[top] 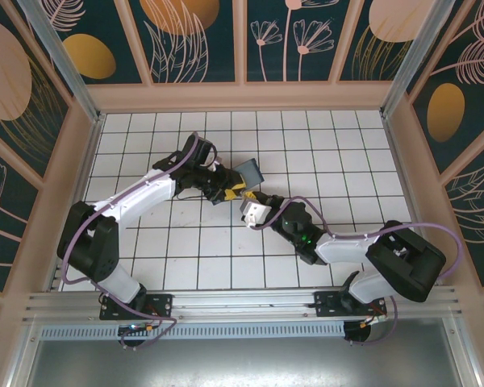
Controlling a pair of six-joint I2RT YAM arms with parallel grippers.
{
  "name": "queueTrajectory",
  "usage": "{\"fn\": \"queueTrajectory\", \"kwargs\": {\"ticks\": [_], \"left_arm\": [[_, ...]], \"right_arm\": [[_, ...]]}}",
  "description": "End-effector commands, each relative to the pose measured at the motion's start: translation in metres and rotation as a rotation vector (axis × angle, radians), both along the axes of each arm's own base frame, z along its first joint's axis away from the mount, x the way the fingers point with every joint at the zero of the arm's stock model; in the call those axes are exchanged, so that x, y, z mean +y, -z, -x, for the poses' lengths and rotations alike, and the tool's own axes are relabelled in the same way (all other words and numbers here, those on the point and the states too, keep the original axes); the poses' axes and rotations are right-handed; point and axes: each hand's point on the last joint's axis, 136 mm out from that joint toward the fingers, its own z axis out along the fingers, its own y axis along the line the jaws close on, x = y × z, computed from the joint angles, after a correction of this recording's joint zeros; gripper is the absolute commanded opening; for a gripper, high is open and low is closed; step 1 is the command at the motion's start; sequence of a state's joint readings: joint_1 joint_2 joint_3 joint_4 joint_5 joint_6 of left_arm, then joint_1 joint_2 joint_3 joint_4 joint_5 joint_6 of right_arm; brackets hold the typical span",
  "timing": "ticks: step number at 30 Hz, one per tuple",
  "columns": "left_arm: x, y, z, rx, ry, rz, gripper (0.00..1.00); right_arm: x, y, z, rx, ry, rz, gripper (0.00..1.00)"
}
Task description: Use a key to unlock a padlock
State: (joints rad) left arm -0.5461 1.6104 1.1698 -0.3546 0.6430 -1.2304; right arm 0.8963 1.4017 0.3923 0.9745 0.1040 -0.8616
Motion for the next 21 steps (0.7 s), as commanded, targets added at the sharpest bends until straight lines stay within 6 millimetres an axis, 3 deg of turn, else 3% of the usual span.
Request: {"fn": "queueTrajectory", "kwargs": {"ticks": [1,10,14,21], "left_arm": [[-0.014,-0.032,0.006,-0.049,0.038,0.112,0.11],[-0.02,-0.033,0.011,-0.026,0.046,0.138,0.11],[-0.02,-0.033,0.011,-0.024,0.045,0.14,0.11],[-0.02,-0.032,0.011,-0.021,0.043,0.136,0.11]], "right_arm": [[0.013,-0.028,-0.002,-0.032,-0.018,-0.082,0.07],[0.023,-0.029,0.004,-0.02,-0.017,-0.13,0.01],[0.023,-0.03,0.011,-0.037,-0.022,-0.144,0.12],[0.027,-0.036,0.015,-0.062,-0.045,-0.136,0.15]]}}
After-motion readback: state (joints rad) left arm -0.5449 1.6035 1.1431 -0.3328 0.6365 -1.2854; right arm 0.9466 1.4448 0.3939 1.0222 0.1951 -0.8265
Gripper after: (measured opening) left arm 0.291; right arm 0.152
